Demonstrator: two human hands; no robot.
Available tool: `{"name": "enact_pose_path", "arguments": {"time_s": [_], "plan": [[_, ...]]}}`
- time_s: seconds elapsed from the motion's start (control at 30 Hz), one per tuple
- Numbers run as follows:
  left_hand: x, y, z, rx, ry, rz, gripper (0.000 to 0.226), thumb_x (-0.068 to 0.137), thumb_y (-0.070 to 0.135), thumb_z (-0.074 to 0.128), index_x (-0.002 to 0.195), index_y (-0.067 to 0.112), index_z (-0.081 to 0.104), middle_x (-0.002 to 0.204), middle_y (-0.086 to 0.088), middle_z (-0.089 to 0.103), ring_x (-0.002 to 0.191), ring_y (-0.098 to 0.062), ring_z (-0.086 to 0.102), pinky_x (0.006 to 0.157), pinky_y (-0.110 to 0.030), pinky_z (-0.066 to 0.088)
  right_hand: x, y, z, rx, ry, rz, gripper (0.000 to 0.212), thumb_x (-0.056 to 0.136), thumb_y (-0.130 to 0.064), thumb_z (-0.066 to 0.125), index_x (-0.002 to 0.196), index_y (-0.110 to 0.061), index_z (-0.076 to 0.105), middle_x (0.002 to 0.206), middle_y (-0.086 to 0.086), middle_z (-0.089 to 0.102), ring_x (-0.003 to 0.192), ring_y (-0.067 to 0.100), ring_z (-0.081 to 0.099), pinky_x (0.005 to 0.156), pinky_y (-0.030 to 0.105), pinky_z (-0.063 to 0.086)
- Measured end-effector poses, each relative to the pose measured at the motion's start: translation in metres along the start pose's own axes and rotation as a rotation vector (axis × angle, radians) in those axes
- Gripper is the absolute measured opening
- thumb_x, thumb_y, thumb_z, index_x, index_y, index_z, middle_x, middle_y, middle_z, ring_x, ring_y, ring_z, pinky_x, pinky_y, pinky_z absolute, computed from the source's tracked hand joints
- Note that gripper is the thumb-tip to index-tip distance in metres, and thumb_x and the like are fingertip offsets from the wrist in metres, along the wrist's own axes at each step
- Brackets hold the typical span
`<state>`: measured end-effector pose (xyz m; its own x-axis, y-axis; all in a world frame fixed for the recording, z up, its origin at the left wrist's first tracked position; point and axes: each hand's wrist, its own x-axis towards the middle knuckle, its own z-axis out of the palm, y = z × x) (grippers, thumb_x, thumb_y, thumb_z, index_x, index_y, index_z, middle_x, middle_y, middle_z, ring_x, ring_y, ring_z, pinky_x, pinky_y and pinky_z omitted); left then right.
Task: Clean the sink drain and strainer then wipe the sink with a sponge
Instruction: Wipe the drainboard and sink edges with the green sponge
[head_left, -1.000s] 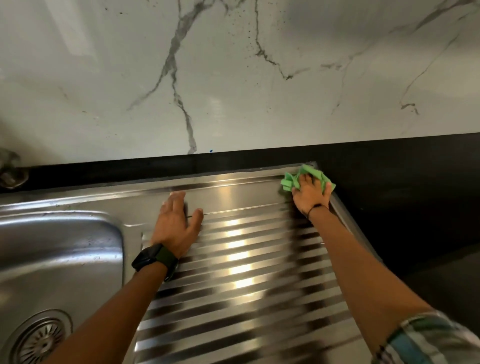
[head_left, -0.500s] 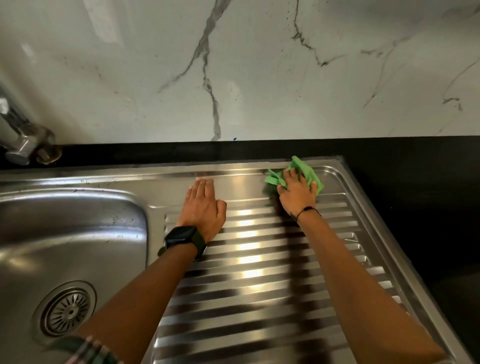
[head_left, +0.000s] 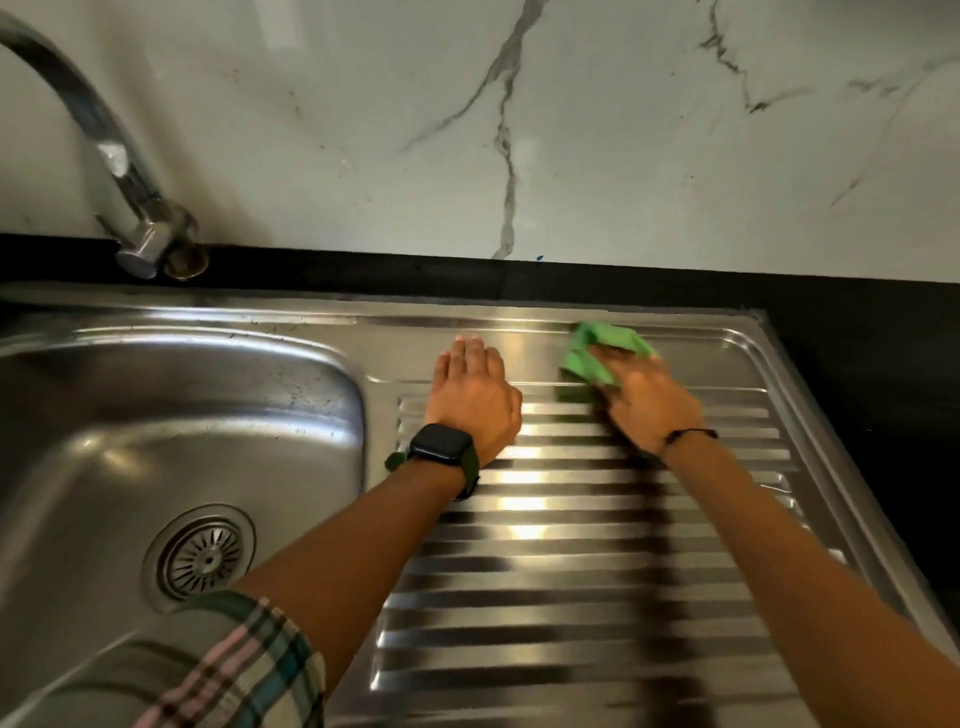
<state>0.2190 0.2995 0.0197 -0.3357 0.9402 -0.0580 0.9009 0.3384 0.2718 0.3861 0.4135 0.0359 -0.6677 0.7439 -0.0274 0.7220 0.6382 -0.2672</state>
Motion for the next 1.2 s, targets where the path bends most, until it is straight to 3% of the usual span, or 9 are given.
{"name": "enact_pose_path", "arguments": {"time_s": [0.2,0.4,0.5,0.6,0.7,0.8,0.87,0.97,1.2], "plan": [[0.0,0.005,0.001,0.201,-0.086,0.033,0.07,0.094,0.05,0.016,0.146,0.004,0.009,0.155,-0.022,0.006,0.144,-0.038,0.004,0.115,-0.053,0.005,0.001,0.036,-0.01,0.066,0.091,0.385,0.049,0.093,-0.015,0.043,0.14,-0.022,0.035,0.14,0.019,0.043,0.128,0.04,0.036,0.108,0.05,0.031],[0.003,-0.007,0.0,0.102,-0.233,0.116,0.082,0.083,0.072,0.011,0.147,0.025,-0.008,0.154,-0.017,-0.019,0.142,-0.034,-0.02,0.109,-0.059,-0.015,0.007,0.021,-0.007,0.118,0.17,0.476,0.045,0.092,-0.01,0.043,0.137,-0.016,0.041,0.137,0.021,0.046,0.127,0.04,0.037,0.114,0.048,0.024],[-0.01,-0.013,0.002,0.055,-0.074,0.204,0.07,0.091,0.059,0.018,0.146,0.015,0.018,0.156,-0.018,0.009,0.145,-0.034,0.003,0.115,-0.054,-0.002,0.012,0.017,-0.006,0.142,0.15,0.535,0.041,0.094,-0.014,0.041,0.135,-0.014,0.043,0.136,0.023,0.046,0.129,0.04,0.034,0.116,0.045,0.018],[-0.018,-0.014,0.001,0.136,0.077,0.339,0.049,0.093,0.04,0.031,0.126,0.007,0.049,0.139,-0.018,0.046,0.132,-0.033,0.037,0.114,-0.049,0.017,0.016,0.014,-0.004,0.118,0.146,0.572,0.039,0.094,-0.016,0.04,0.132,-0.011,0.047,0.129,0.026,0.051,0.125,0.04,0.039,0.116,0.044,0.017],[-0.024,-0.01,-0.003,0.255,0.182,0.403,0.031,0.086,0.031,0.044,0.099,0.012,0.065,0.104,-0.008,0.069,0.099,-0.025,0.063,0.099,-0.039,0.042,0.02,0.007,-0.002,0.117,0.146,0.611,0.039,0.095,-0.018,0.038,0.131,-0.01,0.047,0.126,0.027,0.054,0.123,0.04,0.042,0.116,0.045,0.016],[-0.03,-0.003,-0.002,0.241,0.233,0.397,0.021,0.081,0.029,0.053,0.086,0.014,0.067,0.084,-0.003,0.072,0.079,-0.02,0.066,0.081,-0.033,0.052,0.024,-0.006,-0.002,0.133,0.171,0.649,0.038,0.095,-0.019,0.038,0.13,-0.008,0.047,0.123,0.028,0.055,0.12,0.042,0.043,0.115,0.046,0.016],[-0.033,-0.002,0.001,0.196,0.27,0.279,0.028,0.084,0.031,0.051,0.099,0.011,0.065,0.103,-0.009,0.07,0.096,-0.024,0.064,0.087,-0.037,0.051,0.026,-0.018,-0.001,0.143,0.176,0.649,0.039,0.095,-0.02,0.038,0.131,-0.007,0.047,0.122,0.029,0.056,0.12,0.043,0.044,0.116,0.046,0.016],[-0.035,-0.004,0.001,0.001,0.117,0.056,0.052,0.093,0.038,0.033,0.133,0.004,0.04,0.147,-0.02,0.033,0.137,-0.034,0.03,0.111,-0.05,0.025,0.026,-0.041,0.004,0.189,0.178,0.615,0.039,0.095,-0.021,0.04,0.132,-0.008,0.047,0.125,0.029,0.054,0.121,0.043,0.042,0.114,0.046,0.02],[-0.043,-0.028,0.004,-0.019,0.068,-0.097,0.066,0.094,0.044,0.021,0.147,0.006,0.008,0.157,-0.014,0.004,0.146,-0.029,0.0,0.115,-0.051,-0.004,0.034,-0.125,0.034,0.306,0.125,0.328,0.043,0.095,-0.021,0.044,0.137,-0.015,0.041,0.147,0.013,0.038,0.138,0.031,0.025,0.117,0.037,0.006]]}}
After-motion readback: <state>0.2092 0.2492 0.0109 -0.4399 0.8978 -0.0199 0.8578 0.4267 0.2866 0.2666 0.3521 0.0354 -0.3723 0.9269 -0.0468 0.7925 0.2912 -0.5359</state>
